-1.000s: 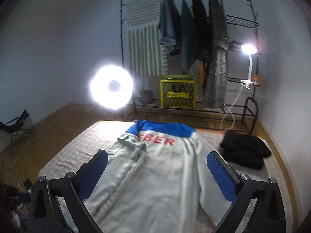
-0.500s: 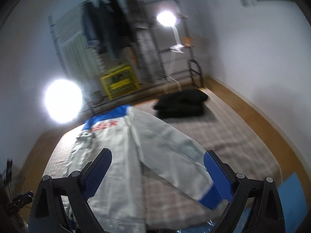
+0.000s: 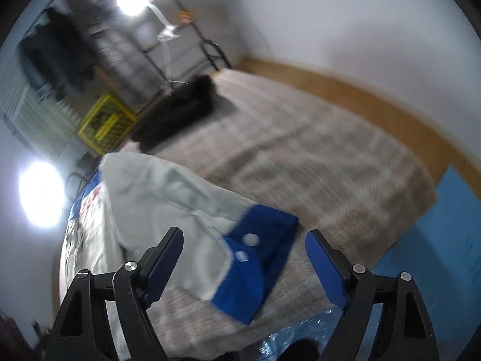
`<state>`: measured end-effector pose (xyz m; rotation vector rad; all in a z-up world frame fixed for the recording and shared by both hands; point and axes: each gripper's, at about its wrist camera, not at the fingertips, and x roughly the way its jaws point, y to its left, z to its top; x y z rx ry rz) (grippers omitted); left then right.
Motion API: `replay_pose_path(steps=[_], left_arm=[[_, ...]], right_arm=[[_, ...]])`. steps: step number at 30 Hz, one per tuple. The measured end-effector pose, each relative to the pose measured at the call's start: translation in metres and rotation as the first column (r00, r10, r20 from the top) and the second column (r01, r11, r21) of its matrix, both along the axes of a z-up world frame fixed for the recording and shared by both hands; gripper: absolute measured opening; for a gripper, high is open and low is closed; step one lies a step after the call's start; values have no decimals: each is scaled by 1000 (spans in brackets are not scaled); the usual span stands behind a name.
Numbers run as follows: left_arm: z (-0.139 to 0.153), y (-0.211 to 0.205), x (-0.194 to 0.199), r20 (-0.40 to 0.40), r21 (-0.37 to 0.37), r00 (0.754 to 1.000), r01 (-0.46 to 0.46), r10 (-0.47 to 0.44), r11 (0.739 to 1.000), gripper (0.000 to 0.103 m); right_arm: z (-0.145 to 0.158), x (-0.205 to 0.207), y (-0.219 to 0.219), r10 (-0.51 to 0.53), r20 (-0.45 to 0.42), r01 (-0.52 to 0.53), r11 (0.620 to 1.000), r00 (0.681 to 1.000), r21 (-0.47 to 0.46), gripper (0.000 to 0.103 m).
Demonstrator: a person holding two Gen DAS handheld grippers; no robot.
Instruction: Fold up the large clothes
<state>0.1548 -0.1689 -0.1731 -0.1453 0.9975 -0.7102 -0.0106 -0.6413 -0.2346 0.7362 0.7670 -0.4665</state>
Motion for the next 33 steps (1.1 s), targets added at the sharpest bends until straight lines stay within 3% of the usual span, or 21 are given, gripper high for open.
replay_pose_path(steps=[6,14,17,19,20,28,33], left_arm=[[-19,-4,9,-41,12,999,0,1,1000,32],[-20,-11,13,-23,25,1000,16,-16,1000,32],[-21,-11,14,-18,33,1000,14,-13,999,32],[-21,-11,15,-18,30,1000,11,-10,999,32],[-20,-11,15,-16,28,1000,10,-9,1000,32],[-10,0,21,5,2,1000,-28,28,1000,32],[-6,11,25,-8,-30,998,-69,69,997,32]], right_arm=[[-22,12,-21,-22,-39,23,1000,999,13,86],[-33,40,-8,56,-126,-68,993,990,-93,68],[-33,43,-1,87,-135,-104,988,987,-117,40],[-29,40,3,99,-121,-113,987,988,-112,14],[-27,40,4,97,-114,-110,987,989,-116,9],[49,19,56,196,67,-179,963,978,-202,3],[98,24,131,351,108,-290,883,930,-370,3]])
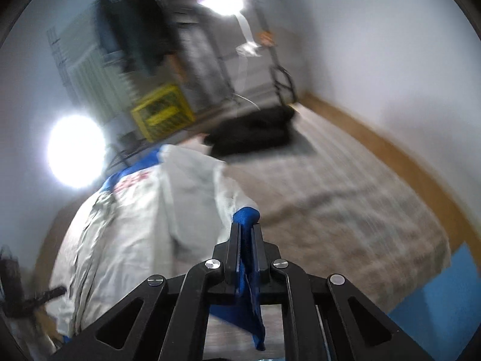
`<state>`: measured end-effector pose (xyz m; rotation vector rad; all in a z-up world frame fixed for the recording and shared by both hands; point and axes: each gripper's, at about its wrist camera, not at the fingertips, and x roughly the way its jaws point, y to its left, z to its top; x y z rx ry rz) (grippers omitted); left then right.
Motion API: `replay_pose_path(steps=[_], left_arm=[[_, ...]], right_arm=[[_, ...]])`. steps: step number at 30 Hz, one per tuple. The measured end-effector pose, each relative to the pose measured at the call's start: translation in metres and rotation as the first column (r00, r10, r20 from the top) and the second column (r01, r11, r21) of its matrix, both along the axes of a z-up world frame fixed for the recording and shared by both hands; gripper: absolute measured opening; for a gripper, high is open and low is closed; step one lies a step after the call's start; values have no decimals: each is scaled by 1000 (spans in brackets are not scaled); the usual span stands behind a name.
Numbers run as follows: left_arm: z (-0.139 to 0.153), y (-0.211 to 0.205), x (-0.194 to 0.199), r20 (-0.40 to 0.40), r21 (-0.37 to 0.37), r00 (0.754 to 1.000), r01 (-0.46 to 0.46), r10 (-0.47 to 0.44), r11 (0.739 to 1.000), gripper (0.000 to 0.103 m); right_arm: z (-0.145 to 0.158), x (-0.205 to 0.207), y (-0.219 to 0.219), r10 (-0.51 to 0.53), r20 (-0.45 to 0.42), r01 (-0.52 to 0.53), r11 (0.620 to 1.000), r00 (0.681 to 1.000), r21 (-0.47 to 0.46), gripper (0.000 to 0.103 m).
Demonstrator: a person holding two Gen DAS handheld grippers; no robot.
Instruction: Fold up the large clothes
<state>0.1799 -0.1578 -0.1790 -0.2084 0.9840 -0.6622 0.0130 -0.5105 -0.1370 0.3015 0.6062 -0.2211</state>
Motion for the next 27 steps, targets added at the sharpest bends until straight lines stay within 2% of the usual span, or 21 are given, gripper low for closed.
replay_pose_path(steps=[4,7,10,13,15,18,20,22,25,26,27], left_arm=[[8,10,-1,28,-5,999,-29,29,1000,32],[12,19,0,35,-5,998,-50,51,999,32],[14,26,1,42,0,997,-66,66,998,32],[13,31,0,46,11,996,-76,76,997,32],[12,34,-1,52,23,996,-77,76,997,32],[9,37,-1,52,34,996,-76,75,996,32],[6,37,0,49,47,996,-74,71,996,32],[3,36,1,39,47,997,-69,68,996,32],[-2,32,1,15,34,998,-59,59,998,32],[-4,29,1,4,31,999,-53,53,998,32],[-6,26,2,-8,29,999,-43,44,999,32]], right_arm=[[11,7,65,151,11,-150,986,989,-73,3],[8,12,124,300,-17,-300,944,954,-138,3],[-13,20,187,450,-104,-462,865,887,-196,3],[-41,26,224,536,-187,-567,797,823,-209,3],[-63,24,247,595,-255,-645,733,762,-217,3],[-85,17,266,651,-320,-722,659,688,-213,3],[-98,18,269,654,-367,-744,633,662,-216,3],[-105,20,266,655,-385,-751,630,650,-197,3],[-100,11,261,723,-362,-799,589,588,-121,4],[-94,8,261,744,-350,-813,573,569,-103,6],[-88,6,259,752,-341,-817,568,564,-99,18]])
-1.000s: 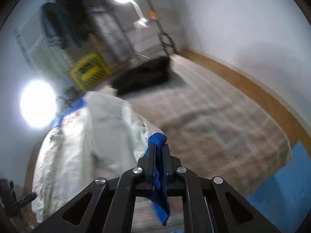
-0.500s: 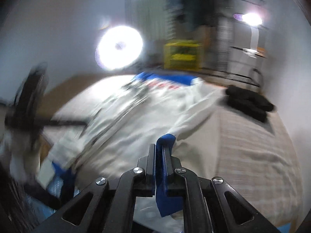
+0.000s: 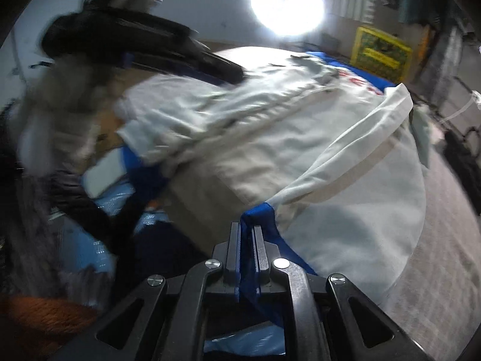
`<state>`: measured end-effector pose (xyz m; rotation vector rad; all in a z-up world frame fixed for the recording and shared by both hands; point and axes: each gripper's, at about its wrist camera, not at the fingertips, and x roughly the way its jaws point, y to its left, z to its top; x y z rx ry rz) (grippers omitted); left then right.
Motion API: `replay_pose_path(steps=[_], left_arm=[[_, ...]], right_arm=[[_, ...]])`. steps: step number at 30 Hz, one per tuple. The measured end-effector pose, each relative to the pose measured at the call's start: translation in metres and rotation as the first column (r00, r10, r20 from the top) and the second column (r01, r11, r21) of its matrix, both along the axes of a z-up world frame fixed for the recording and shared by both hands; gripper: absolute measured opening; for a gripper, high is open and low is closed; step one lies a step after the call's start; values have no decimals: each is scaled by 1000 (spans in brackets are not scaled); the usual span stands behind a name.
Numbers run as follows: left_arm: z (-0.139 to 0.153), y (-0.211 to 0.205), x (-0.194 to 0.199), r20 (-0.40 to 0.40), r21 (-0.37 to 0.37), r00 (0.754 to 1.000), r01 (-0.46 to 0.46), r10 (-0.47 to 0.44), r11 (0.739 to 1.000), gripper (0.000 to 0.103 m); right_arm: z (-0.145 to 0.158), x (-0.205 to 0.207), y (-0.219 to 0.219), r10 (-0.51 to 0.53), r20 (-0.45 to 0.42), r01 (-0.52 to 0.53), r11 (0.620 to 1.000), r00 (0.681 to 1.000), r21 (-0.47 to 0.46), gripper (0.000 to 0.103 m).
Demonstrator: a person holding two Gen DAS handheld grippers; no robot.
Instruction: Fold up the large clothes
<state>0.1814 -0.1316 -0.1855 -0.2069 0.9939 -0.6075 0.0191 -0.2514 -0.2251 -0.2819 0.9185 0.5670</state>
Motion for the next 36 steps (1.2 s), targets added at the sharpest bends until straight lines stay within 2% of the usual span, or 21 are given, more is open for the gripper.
replay_pose_path(steps=[1,2,4,6,9,10,14,18,22,24,25,26,27,28,29,30,31,33,35,36], left_arm=[[-3,-4,1,-11,0,1000,10,-10,1000,32],[-6,-9,1,-18,2,1000,19,-19,1000,32],[-12,-18,0,-31,10,998,47,-47,999,33],[-19,-28,0,-54,15,996,76,-76,997,42],[-31,-44,-2,-90,17,991,102,-100,995,43],[-35,-51,-3,-97,29,989,118,-115,993,43],[-43,-74,-3,-83,86,986,153,-146,985,43],[-55,-87,3,-85,142,984,166,-155,976,43],[-69,-89,13,-114,137,982,167,-152,976,43],[-70,-89,16,-114,121,981,168,-154,978,30],[-71,-89,18,-115,118,980,175,-162,977,16],[-71,-89,21,-121,110,979,181,-167,977,10],[-72,-89,22,-124,99,978,182,-169,978,8],[-71,-88,24,-126,86,978,179,-168,980,6],[-70,-86,25,-127,78,978,177,-167,981,4],[-69,-84,26,-132,62,978,172,-163,983,3],[-67,-79,26,-140,32,978,160,-155,987,3],[-62,-66,25,-142,-11,982,127,-127,992,2],[-64,-52,19,-145,-17,985,92,-93,996,2],[-69,-47,17,-165,-25,983,76,-79,997,2]], right_arm=[[6,-2,-2,0,7,0,1000,1000,9,36],[14,-3,-7,-5,22,4,1000,1000,29,41],[31,-1,-18,-22,45,19,997,999,74,42],[42,6,-32,-62,58,55,992,996,113,45],[53,35,-65,-207,101,197,975,973,100,60],[55,46,-77,-254,110,243,965,961,100,62],[66,106,-135,-419,67,400,896,906,194,62],[66,162,-170,-475,39,453,857,879,246,62],[41,223,-187,-512,-1,495,829,859,260,62],[28,245,-191,-522,-10,508,825,853,248,62],[21,259,-193,-526,-14,513,823,851,244,62],[17,265,-195,-529,-18,517,821,848,243,62],[11,275,-198,-531,-27,520,817,847,248,61],[6,284,-200,-528,-36,517,813,848,266,49],[3,289,-201,-522,-49,513,810,851,285,36],[-1,295,-201,-520,-66,514,804,851,297,11],[-2,298,-201,-526,-63,519,803,848,293,1],[-1,305,-201,-543,-11,526,809,840,261,0],[-9,317,-211,-610,13,599,782,793,171,0],[-14,321,-215,-626,2,619,771,780,148,0]])
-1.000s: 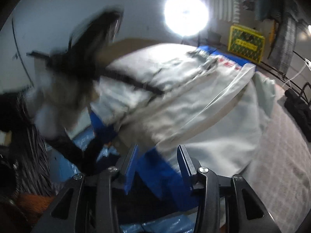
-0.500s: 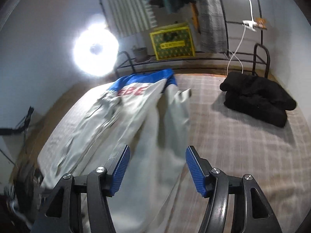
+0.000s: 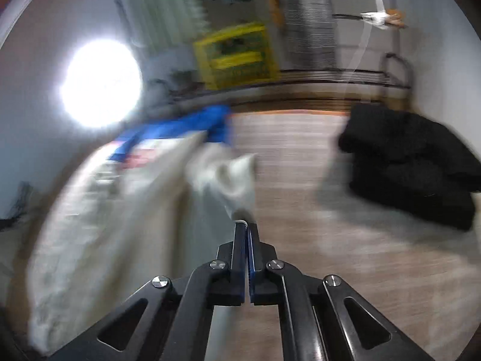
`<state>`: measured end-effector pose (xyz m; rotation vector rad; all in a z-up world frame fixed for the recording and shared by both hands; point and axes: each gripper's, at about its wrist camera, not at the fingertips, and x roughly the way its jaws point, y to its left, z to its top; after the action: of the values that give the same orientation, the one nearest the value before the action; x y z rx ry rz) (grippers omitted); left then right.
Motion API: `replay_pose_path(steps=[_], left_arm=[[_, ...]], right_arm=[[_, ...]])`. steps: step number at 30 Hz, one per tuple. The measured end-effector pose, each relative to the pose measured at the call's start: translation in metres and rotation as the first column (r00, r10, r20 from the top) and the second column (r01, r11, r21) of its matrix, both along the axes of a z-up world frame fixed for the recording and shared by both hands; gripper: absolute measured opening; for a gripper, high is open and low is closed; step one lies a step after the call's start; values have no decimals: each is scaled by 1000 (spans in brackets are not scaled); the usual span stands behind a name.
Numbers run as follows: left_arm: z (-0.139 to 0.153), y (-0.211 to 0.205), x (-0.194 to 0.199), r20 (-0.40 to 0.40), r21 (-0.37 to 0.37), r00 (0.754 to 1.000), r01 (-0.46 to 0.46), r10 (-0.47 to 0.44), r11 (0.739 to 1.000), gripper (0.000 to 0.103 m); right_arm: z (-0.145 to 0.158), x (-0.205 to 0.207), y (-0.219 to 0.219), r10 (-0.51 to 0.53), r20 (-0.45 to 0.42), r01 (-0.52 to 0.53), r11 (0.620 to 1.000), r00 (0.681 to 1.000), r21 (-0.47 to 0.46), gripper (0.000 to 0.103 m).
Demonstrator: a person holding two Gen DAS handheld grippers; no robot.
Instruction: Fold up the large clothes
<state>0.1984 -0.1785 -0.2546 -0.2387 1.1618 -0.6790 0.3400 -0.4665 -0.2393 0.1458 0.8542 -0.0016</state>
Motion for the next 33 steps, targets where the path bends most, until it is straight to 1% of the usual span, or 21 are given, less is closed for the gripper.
replay_pose_path(steps=[2,3,4,6,8,10,11,12,13,15,16,18,19,20,22,24,28,30,31,32,33], left_arm=[[-5,3,-2,-24,2,1000,-2,2,1000,2],[-5,4,-4,-26,1,1000,0,0,1000,2],[-2,6,-6,-24,-6,1000,4,-4,1000,2],[1,6,-9,-21,-14,1000,10,-10,1000,2],[6,9,-13,-9,-11,1000,12,-12,1000,2],[7,8,-16,-3,-3,1000,22,-22,1000,2],[8,7,-16,-6,-2,1000,22,-22,1000,2],[8,8,-16,-11,-2,1000,22,-22,1000,2],[7,5,-14,-21,-1,1000,13,-13,1000,2],[10,8,-15,-32,-5,999,8,-8,1000,2],[12,10,-14,-42,-5,999,3,-3,1000,6],[18,18,-11,-58,-20,998,-2,1,1000,19],[23,23,-11,-48,-32,999,-10,9,999,29],[27,28,-13,-31,-36,999,-22,21,999,33],[34,36,-13,-10,-43,999,-31,31,999,33],[38,43,-13,-10,-56,999,-38,37,998,33],[34,55,-9,-45,-70,998,-55,52,996,33],[32,59,-8,-61,-74,996,-64,60,995,33],[32,59,-7,-68,-76,996,-65,60,995,33],[32,59,-5,-72,-75,996,-64,59,995,33],[32,59,-4,-73,-74,995,-67,62,995,33]], right_arm=[[-6,2,-3,-3,-32,4,1000,999,22,0],[-6,3,-2,-12,-45,12,1000,999,15,3],[-2,4,-1,-30,-56,29,1000,998,-10,19],[15,2,7,-80,-23,77,992,997,-100,42],[37,-2,19,-63,33,67,990,997,-125,42],[58,-1,41,2,89,11,990,996,-142,42],[64,4,53,54,87,-43,991,995,-126,39],[65,11,63,98,72,-90,990,993,-106,32],[63,18,72,122,54,-117,988,991,-101,24],[47,41,91,145,-23,-147,982,989,-117,17],[38,52,95,136,-58,-142,983,989,-113,16],[17,76,98,101,-115,-108,992,988,-60,14],[10,82,98,92,-124,-98,995,988,-36,14],[5,94,99,81,-125,-84,996,989,-14,14],[3,115,108,86,-114,-86,996,990,2,14],[0,135,122,95,-99,-97,995,991,-20,14],[-11,172,145,119,-71,-124,989,990,-77,14],[-28,183,159,158,-102,-169,980,982,-107,14],[-34,184,167,167,-103,-181,972,981,-147,16],[-33,180,175,185,-79,-196,963,980,-183,16],[-32,178,178,220,-78,-229,961,972,-156,16]])
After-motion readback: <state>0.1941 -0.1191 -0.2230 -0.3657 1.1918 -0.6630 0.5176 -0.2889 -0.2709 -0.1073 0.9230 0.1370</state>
